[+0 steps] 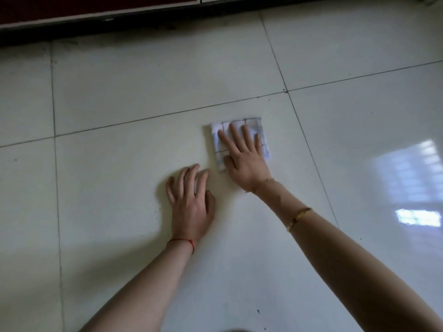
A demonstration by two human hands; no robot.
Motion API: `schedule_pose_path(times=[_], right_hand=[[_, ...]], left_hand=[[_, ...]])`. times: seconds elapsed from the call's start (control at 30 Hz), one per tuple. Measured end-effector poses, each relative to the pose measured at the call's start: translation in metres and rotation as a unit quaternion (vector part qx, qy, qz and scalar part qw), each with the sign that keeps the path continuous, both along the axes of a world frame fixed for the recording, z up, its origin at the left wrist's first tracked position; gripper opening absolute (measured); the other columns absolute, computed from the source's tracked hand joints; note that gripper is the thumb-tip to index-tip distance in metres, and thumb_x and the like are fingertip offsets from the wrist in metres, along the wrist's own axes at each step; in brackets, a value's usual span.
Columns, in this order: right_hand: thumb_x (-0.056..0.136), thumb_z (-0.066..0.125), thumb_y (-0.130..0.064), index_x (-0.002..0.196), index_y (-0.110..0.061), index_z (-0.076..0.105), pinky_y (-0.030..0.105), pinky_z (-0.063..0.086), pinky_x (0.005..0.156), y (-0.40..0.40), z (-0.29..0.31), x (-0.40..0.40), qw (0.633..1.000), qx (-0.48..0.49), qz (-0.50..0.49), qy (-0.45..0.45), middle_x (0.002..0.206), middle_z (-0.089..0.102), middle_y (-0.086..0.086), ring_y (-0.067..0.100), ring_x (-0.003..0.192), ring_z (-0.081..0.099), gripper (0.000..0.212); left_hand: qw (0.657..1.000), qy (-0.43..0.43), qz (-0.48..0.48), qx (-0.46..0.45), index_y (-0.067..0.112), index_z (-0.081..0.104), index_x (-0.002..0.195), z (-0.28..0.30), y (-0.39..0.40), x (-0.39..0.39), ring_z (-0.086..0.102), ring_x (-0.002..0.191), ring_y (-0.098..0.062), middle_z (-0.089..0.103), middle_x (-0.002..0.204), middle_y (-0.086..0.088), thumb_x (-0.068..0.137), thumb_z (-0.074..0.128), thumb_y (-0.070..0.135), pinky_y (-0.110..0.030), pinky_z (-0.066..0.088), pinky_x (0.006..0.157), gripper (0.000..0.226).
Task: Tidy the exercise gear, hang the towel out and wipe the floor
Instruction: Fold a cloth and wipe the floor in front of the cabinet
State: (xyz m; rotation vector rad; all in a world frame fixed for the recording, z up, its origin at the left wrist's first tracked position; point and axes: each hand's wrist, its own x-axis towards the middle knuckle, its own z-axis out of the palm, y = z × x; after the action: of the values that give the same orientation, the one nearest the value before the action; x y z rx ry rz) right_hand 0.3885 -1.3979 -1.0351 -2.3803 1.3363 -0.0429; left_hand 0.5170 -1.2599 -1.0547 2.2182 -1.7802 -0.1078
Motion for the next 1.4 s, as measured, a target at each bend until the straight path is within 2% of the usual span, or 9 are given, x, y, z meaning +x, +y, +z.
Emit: schedule_pose_path(times=[0.13, 0.3, 0.43, 0.6, 0.8, 0.97, 1.13, 1.23, 1.4], right_hand=[[0.093, 0.027, -0.036, 0.153, -0.031, 0.012, 0.050, -0.007, 0.119, 0.030, -0.002, -0.055, 0.997, -0.016, -0.076, 0.011, 0.162, 0.001, 0.000, 0.025, 0.148, -0.010, 0.062], [0.090, 0.023, -0.034, 0.154, -0.030, 0.005, 0.050, -0.009, 0.118, 0.051, 0.001, -0.097, 0.967, -0.006, -0.252, 0.044, 0.162, -0.005, 0.002, 0.026, 0.148, -0.012, 0.066], [0.093, 0.022, -0.034, 0.154, -0.027, -0.001, 0.052, -0.011, 0.117, 0.062, 0.005, -0.090, 0.959, 0.006, -0.278, 0.055, 0.161, -0.011, 0.005, 0.029, 0.147, -0.015, 0.066], [0.090, 0.023, -0.036, 0.153, -0.030, -0.001, 0.051, -0.013, 0.117, 0.069, 0.010, -0.045, 0.987, 0.025, -0.149, 0.051, 0.161, -0.011, 0.003, 0.029, 0.147, -0.017, 0.068], [0.098, 0.031, -0.031, 0.153, -0.030, -0.002, 0.051, -0.010, 0.118, 0.053, 0.016, 0.039, 0.997, 0.046, 0.021, 0.055, 0.161, -0.013, 0.002, 0.028, 0.147, -0.017, 0.064], [0.099, 0.030, -0.032, 0.153, -0.029, -0.005, 0.050, -0.012, 0.118, 0.062, 0.018, 0.111, 0.983, 0.035, 0.151, 0.093, 0.160, -0.016, 0.004, 0.030, 0.146, -0.018, 0.064], [0.098, 0.026, -0.035, 0.154, -0.027, -0.002, 0.051, -0.012, 0.117, 0.128, 0.011, 0.159, 0.949, 0.005, 0.303, 0.089, 0.161, -0.010, 0.006, 0.033, 0.146, -0.016, 0.063], [0.095, 0.016, -0.038, 0.154, -0.024, 0.011, 0.054, -0.004, 0.118, 0.173, 0.001, 0.150, 0.933, -0.011, 0.358, 0.042, 0.161, 0.005, 0.007, 0.035, 0.148, -0.004, 0.061], [0.101, 0.023, -0.035, 0.153, -0.022, 0.019, 0.056, 0.011, 0.117, 0.180, -0.007, 0.110, 0.927, -0.060, 0.369, -0.014, 0.161, 0.011, 0.006, 0.032, 0.149, 0.002, 0.054]], left_hand=[[1.000, 0.015, -0.001, -0.011, 0.017, 0.056, 0.131, 0.001, 0.000, -0.001, 0.041, 0.134, -0.031, 0.048, 0.144, -0.007, 0.085, 0.053, 0.020, -0.056, 0.024, 0.112, 0.046], [1.000, 0.004, -0.001, -0.018, 0.016, 0.057, 0.129, -0.001, 0.000, -0.002, 0.043, 0.132, -0.032, 0.049, 0.142, -0.008, 0.086, 0.052, 0.022, -0.057, 0.026, 0.111, 0.044], [1.000, 0.001, -0.005, 0.005, 0.015, 0.055, 0.131, 0.001, 0.000, -0.004, 0.042, 0.133, -0.032, 0.048, 0.143, -0.010, 0.089, 0.046, 0.024, -0.058, 0.028, 0.111, 0.044], [0.999, -0.006, 0.024, 0.039, 0.014, 0.051, 0.135, 0.009, 0.020, 0.012, 0.040, 0.134, -0.033, 0.045, 0.144, -0.011, 0.088, 0.046, 0.032, -0.057, 0.028, 0.112, 0.050], [0.990, -0.055, 0.127, 0.039, 0.014, 0.051, 0.136, 0.013, 0.089, 0.081, 0.043, 0.131, -0.034, 0.047, 0.143, -0.011, 0.091, 0.039, 0.025, -0.057, 0.030, 0.110, 0.048], [0.967, -0.037, 0.242, 0.068, 0.013, 0.045, 0.140, 0.017, 0.138, 0.119, 0.039, 0.134, -0.034, 0.042, 0.146, -0.008, 0.092, 0.032, 0.026, -0.057, 0.028, 0.111, 0.051], [0.946, -0.017, 0.315, 0.073, 0.014, 0.043, 0.140, 0.015, 0.166, 0.132, 0.038, 0.134, -0.034, 0.040, 0.147, -0.007, 0.090, 0.032, 0.024, -0.055, 0.028, 0.111, 0.053], [0.938, -0.017, 0.340, 0.066, 0.014, 0.043, 0.141, 0.013, 0.172, 0.135, 0.038, 0.134, -0.033, 0.040, 0.148, -0.007, 0.090, 0.034, 0.021, -0.053, 0.028, 0.111, 0.052], [0.931, -0.017, 0.359, 0.064, 0.016, 0.041, 0.142, 0.005, 0.170, 0.141, 0.038, 0.134, -0.032, 0.040, 0.149, -0.007, 0.093, 0.037, 0.019, -0.052, 0.028, 0.111, 0.050]])
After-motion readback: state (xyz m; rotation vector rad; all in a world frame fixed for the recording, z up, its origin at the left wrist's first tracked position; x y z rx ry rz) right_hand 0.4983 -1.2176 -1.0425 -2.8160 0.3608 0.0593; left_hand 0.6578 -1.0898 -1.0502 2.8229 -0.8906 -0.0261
